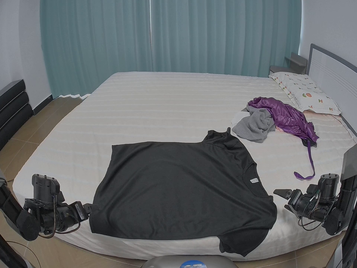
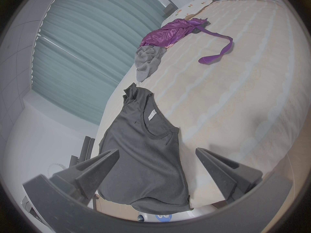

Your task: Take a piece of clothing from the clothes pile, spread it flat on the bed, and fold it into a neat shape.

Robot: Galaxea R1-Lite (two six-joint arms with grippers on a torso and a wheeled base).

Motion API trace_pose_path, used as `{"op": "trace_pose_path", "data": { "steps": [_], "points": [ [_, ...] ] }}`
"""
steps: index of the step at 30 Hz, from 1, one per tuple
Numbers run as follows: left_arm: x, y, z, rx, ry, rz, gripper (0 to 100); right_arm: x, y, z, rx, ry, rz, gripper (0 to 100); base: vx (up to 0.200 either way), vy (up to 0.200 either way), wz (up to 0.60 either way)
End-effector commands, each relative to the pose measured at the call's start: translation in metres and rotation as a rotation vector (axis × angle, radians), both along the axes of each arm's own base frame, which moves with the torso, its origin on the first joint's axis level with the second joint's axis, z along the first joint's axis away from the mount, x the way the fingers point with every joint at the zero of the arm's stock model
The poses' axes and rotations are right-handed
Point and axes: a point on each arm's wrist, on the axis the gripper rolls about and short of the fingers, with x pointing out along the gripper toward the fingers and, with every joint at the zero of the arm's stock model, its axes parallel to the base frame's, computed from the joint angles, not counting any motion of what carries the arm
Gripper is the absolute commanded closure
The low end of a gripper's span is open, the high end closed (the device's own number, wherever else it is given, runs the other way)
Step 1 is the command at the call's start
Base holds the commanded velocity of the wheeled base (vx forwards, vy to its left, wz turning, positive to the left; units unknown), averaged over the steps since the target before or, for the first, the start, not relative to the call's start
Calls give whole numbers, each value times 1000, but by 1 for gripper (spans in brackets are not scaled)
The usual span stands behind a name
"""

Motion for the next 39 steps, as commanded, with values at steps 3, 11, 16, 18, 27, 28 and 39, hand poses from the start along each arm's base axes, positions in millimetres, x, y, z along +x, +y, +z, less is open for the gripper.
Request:
{"op": "trace_pose_path", "data": {
  "steps": [3, 11, 16, 18, 27, 28, 39],
  "points": [
    [2, -1, 6, -21, -34, 10, 0, -6, 2, 4, 2, 7, 10, 0, 0, 0, 0],
    [2, -1, 7, -46, -30, 26, 0, -7, 5, 7, 16, 3, 13, 0, 0, 125, 0],
    [2, -1, 7, -46, -31, 26, 0, -7, 6, 7, 18, 5, 20, 0, 0, 200, 0],
    [2, -1, 7, -46, -31, 26, 0, -7, 7, 7, 18, 5, 21, 0, 0, 200, 0],
    [3, -2, 7, -54, -35, 19, 0, -7, 6, 6, 17, 8, 20, 0, 0, 0, 0],
    [3, -2, 7, -62, -35, 13, 0, -7, 7, 6, 17, 8, 21, 0, 0, 0, 0],
    [17, -4, 12, -138, -52, 80, 0, -7, 8, 5, 17, 11, 26, 0, 55, 0, 0]
  ]
}}
